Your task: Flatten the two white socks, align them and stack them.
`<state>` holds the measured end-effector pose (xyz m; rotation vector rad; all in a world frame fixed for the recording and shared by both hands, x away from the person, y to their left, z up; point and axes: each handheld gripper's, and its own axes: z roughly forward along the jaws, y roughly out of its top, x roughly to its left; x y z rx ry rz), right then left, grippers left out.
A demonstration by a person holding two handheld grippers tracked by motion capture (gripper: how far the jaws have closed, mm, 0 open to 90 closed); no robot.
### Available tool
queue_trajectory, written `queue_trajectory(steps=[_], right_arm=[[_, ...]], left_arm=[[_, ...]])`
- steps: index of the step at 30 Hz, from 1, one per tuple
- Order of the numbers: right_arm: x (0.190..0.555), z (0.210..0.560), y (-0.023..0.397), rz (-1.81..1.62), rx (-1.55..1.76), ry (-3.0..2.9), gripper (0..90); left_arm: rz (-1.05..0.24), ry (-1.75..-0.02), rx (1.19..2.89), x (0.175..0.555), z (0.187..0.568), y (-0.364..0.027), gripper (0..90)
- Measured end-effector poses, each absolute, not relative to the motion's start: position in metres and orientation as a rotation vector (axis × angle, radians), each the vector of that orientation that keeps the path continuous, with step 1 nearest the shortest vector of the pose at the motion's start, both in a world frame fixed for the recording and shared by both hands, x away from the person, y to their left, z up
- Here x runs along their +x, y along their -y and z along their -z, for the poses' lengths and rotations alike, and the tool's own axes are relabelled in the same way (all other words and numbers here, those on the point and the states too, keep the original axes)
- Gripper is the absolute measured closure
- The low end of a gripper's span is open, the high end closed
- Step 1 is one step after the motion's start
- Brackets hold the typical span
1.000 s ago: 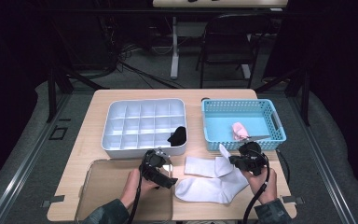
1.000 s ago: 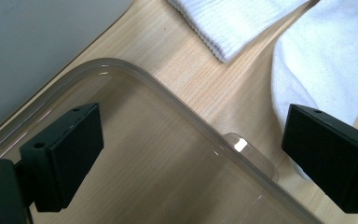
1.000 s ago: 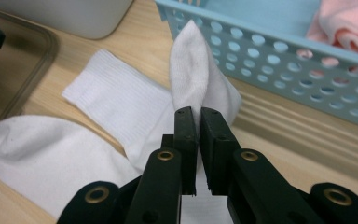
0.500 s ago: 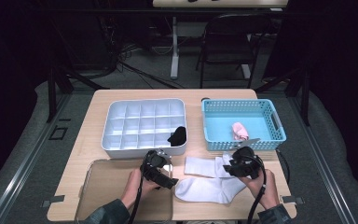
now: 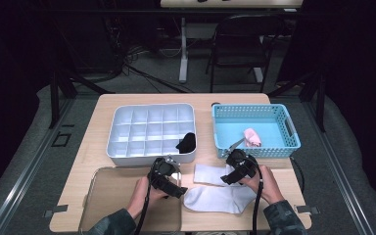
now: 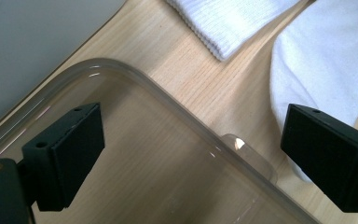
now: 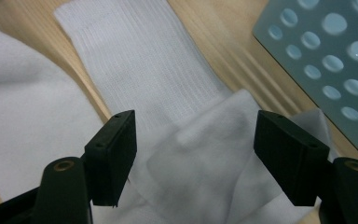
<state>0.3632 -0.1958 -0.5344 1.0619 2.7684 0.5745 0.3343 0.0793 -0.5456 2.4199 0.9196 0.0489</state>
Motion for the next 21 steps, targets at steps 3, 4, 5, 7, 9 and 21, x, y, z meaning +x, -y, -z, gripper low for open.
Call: queue_trajectory(steps=[3,4,5,7,9,21], right_arm=[[0.363,0.539,0.189,-0.551,1.033,-2.785,34.9],[0.364,0.542,0.187,-0.544,1.029,-2.790,39.5],[0.364,0.544,0.186,-0.527,1.032,-2.789,43.9],[0.364,0.547,0.184,-0.463,1.028,-2.765,49.7],[0.364,0.547,0.184,-0.455,1.030,-2.748,53.6],[0.361,0.547,0.183,-0.404,1.052,-2.648,81.6]], left_arm=[[-0.045,-0.915,2.422,0.334,0.546,-0.078,5.9],[-0.046,-0.917,2.421,0.334,0.546,-0.078,6.0],[-0.047,-0.917,2.421,0.334,0.546,-0.079,6.0],[-0.049,-0.917,2.421,0.334,0.545,-0.080,6.1],[-0.048,-0.917,2.420,0.335,0.545,-0.079,6.1],[-0.045,-0.915,2.418,0.333,0.545,-0.078,6.0]])
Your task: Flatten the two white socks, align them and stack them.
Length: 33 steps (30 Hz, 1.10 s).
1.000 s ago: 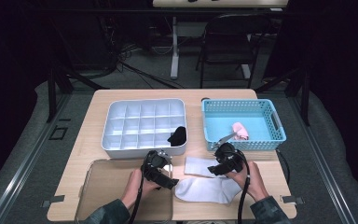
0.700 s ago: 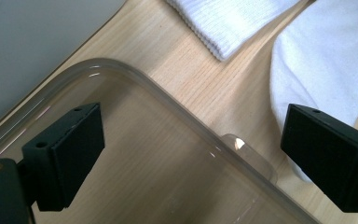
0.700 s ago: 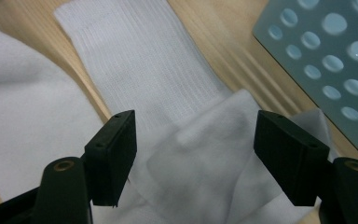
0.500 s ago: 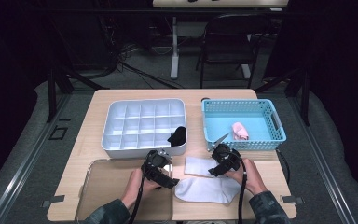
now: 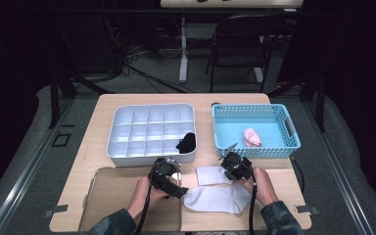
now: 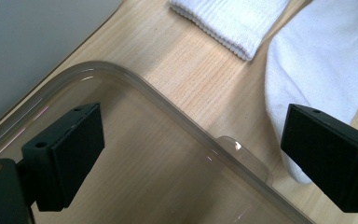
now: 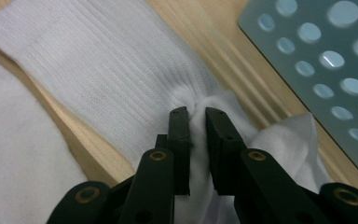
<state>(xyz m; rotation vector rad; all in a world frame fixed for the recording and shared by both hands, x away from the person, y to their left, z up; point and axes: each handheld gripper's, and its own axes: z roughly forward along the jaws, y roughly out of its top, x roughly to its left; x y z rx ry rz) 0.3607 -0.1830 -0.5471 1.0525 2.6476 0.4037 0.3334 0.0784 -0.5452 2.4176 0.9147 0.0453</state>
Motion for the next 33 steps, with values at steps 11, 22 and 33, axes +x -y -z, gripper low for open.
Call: queue_trajectory(steps=[11,22,33], right_arm=[[0.337,0.506,0.216,-0.520,1.412,-2.454,81.0],[0.329,0.522,0.217,-0.507,1.494,-2.481,69.8],[0.322,0.505,0.239,-0.588,1.402,-2.539,41.7]], left_arm=[[-0.044,-0.917,2.416,0.334,0.545,-0.080,6.2],[-0.037,-0.911,2.413,0.335,0.545,-0.078,6.2],[-0.038,-0.901,2.418,0.333,0.545,-0.077,6.2]])
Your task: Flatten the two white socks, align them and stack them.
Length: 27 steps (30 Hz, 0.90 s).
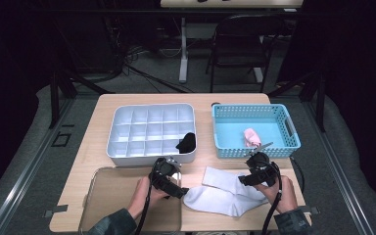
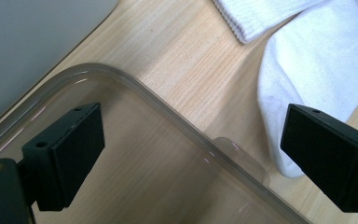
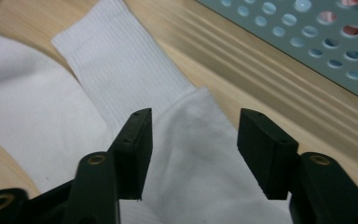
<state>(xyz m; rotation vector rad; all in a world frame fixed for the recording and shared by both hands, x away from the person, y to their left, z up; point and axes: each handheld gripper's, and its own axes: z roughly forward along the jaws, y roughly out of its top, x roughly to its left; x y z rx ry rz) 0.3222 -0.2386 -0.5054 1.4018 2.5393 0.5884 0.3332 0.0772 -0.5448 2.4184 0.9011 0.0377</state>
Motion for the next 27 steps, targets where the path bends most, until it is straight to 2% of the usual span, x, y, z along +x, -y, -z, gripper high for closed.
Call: queue_trajectory(steps=[6,7,8,13,14,16,20,27], right_arm=[[0.317,0.512,0.238,-0.504,1.235,-2.646,36.3],[0.311,0.529,0.228,-0.362,1.109,-2.780,36.3],[0.311,0.529,0.228,-0.362,1.109,-2.780,42.3],[0.311,0.529,0.228,-0.362,1.109,-2.780,42.3],[0.312,0.535,0.227,-0.316,1.124,-2.784,60.2],[0.312,0.535,0.227,-0.305,1.125,-2.787,62.2],[0.313,0.542,0.228,-0.327,1.185,-2.753,78.9],[0.315,0.527,0.235,-0.461,1.314,-2.675,84.8]], left_arm=[[-0.027,-0.895,2.419,0.333,0.545,-0.077,6.3],[-0.027,-0.895,2.419,0.333,0.545,-0.077,6.3],[-0.027,-0.895,2.419,0.333,0.545,-0.077,6.3],[-0.028,-0.895,2.419,0.333,0.545,-0.077,6.3],[-0.027,-0.894,2.419,0.333,0.545,-0.077,6.4],[-0.025,-0.894,2.419,0.333,0.545,-0.077,6.4],[-0.022,-0.889,2.422,0.333,0.545,-0.076,6.4],[-0.029,-0.892,2.413,0.333,0.545,-0.077,6.4]])
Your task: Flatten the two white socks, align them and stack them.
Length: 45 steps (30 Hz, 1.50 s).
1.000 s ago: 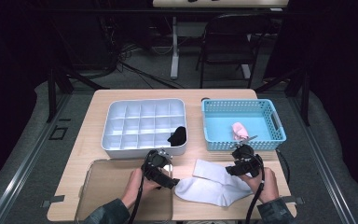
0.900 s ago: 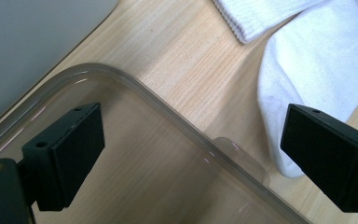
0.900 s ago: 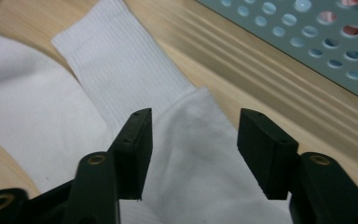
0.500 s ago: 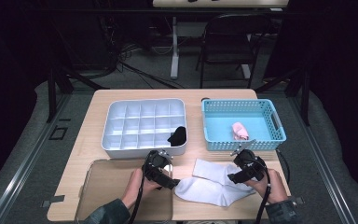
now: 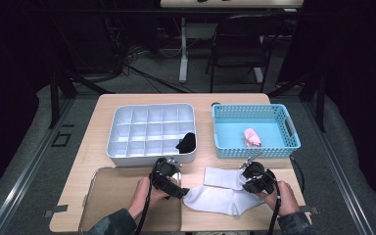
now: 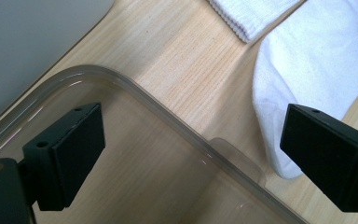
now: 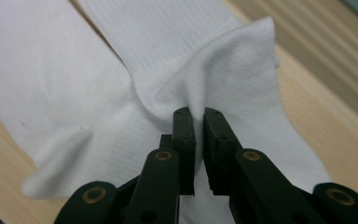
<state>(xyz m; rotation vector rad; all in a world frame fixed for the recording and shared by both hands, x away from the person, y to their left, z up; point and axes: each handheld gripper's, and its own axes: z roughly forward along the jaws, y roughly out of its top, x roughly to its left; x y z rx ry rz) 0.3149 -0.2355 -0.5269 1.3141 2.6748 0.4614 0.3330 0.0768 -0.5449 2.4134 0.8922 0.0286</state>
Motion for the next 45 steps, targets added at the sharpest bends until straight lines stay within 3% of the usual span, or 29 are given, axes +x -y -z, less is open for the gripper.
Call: queue_trajectory(steps=[3,4,10,11,15,16,17,22,23,26,35,38,40,41,45], right_arm=[[0.314,0.517,0.237,-0.561,1.363,-2.639,84.9],[0.308,0.491,0.237,-0.745,1.497,-2.549,84.9],[0.308,0.491,0.237,-0.745,1.497,-2.549,84.8],[0.305,0.478,0.227,-0.845,1.542,-2.519,84.0],[0.312,0.491,0.212,-0.841,1.539,-2.528,80.6],[0.328,0.533,0.191,-0.636,1.376,-2.692,80.6],[0.328,0.533,0.191,-0.636,1.376,-2.692,55.6],[0.328,0.533,0.191,-0.636,1.376,-2.692,55.6],[0.324,0.518,0.200,-0.719,1.335,-2.701,48.2],[0.319,0.508,0.212,-0.711,1.300,-2.689,43.3],[0.323,0.538,0.229,-0.454,1.362,-2.856,48.7],[0.323,0.541,0.227,-0.445,1.390,-2.832,63.1],[0.321,0.541,0.226,-0.483,1.429,-2.798,63.1],[0.321,0.541,0.226,-0.483,1.429,-2.798,86.5],[0.321,0.541,0.226,-0.483,1.429,-2.798,86.5]], left_arm=[[-0.038,-0.890,2.406,0.332,0.544,-0.076,6.4],[-0.038,-0.890,2.406,0.332,0.544,-0.076,6.4],[-0.035,-0.882,2.411,0.331,0.544,-0.075,6.4],[-0.034,-0.885,2.410,0.331,0.544,-0.074,6.4],[-0.032,-0.876,2.418,0.331,0.544,-0.075,6.3],[-0.032,-0.876,2.418,0.331,0.544,-0.075,6.3],[-0.032,-0.876,2.418,0.331,0.544,-0.075,6.3],[-0.031,-0.886,2.413,0.331,0.544,-0.076,6.3],[-0.032,-0.888,2.414,0.332,0.544,-0.076,6.3],[-0.028,-0.879,2.419,0.331,0.544,-0.075,6.3],[-0.011,-0.869,2.425,0.331,0.545,-0.074,6.9],[-0.013,-0.870,2.422,0.330,0.545,-0.074,7.0],[-0.013,-0.870,2.422,0.330,0.545,-0.074,7.3],[-0.013,-0.870,2.422,0.330,0.545,-0.074,7.3],[-0.019,-0.867,2.417,0.329,0.543,-0.074,7.3]])
